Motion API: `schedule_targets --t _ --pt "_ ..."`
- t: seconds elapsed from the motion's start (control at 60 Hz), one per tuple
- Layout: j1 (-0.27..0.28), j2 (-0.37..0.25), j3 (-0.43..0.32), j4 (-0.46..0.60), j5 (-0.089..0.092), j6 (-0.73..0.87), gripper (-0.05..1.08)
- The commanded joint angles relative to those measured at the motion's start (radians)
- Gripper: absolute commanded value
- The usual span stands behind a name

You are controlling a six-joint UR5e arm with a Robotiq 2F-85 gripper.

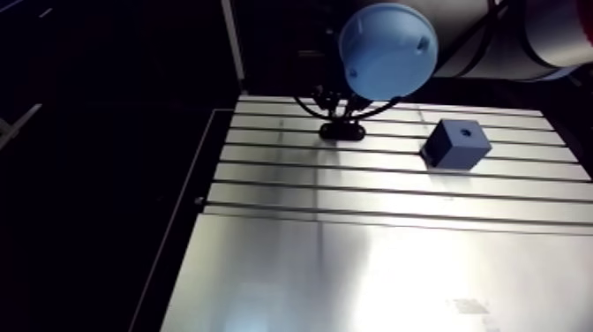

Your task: Pick up the M10 bolt and insert it into the hex recess until seated.

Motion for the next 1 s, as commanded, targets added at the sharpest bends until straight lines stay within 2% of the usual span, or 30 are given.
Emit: schedule_targets --t 0.017,0.433,0.783,1.0 --pt "0.0 0.002 0.0 0.0 -0.001 0.0 0.69" --pt "0.0 0.002 0.0 0.0 -0.001 0.0 0.72" --pt "-0.001 -0.002 0.0 0.0 0.0 -0.001 0.82" --pt "-0.001 -0.017 0.0 0.001 -0.004 -0.003 0.84"
